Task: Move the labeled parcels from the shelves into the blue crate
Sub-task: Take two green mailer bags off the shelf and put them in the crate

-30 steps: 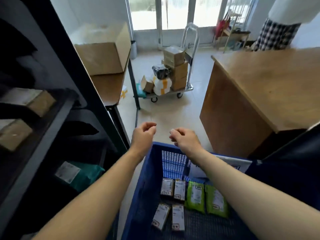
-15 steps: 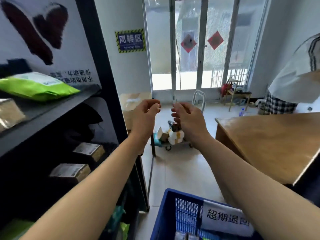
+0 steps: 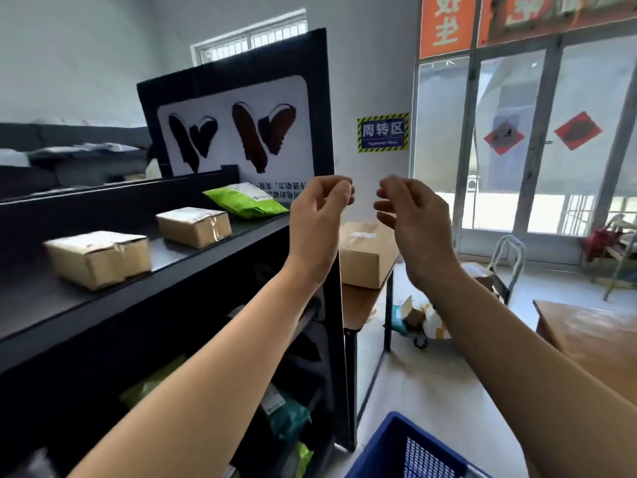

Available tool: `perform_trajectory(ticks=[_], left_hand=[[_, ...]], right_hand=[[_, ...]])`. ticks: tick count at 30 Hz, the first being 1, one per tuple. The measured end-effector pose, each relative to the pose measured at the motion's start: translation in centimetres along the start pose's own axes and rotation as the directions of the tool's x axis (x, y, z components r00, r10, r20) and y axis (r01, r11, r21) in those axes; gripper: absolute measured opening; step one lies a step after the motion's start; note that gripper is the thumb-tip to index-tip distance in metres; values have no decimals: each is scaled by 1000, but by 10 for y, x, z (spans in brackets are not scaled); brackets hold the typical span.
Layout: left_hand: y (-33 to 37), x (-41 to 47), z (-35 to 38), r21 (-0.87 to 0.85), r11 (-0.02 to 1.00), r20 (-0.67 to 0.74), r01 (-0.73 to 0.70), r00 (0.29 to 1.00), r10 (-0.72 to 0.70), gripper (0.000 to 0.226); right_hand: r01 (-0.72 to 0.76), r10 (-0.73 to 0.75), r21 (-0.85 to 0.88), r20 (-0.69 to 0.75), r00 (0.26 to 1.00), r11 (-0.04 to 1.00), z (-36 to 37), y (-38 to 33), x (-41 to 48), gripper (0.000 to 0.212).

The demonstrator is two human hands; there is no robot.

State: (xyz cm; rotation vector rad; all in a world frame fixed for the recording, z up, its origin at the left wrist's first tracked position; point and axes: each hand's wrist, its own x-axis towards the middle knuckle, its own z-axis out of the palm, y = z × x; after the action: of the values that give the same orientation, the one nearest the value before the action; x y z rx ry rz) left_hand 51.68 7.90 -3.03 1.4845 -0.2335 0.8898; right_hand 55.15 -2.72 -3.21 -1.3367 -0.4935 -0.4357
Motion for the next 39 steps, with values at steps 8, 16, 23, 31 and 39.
perform_trajectory(ticks=[8,16,23,31,39], left_hand=[[60,-64,-47,159,986,-144,-58,986,81,10],[135,-112,-130,368,929,-366,-43,912,187,13],[183,-138,-198,460,887,-455,-37,848,271,12],[225,-187,-262,556,829,-550,54,772,319,12],[261,-240,-299,606,787,-613,114,697,371,11]], right_hand=[[-14,-22,164,215,976,986,36,-41,-47,17],[-132,-14,315,422,906,940,113,-79,-112,21],[-181,-48,376,525,850,909,172,-114,-154,20],[-262,-76,428,628,774,865,227,-138,-220,18],[-328,-114,445,719,686,833,260,-161,-283,18]])
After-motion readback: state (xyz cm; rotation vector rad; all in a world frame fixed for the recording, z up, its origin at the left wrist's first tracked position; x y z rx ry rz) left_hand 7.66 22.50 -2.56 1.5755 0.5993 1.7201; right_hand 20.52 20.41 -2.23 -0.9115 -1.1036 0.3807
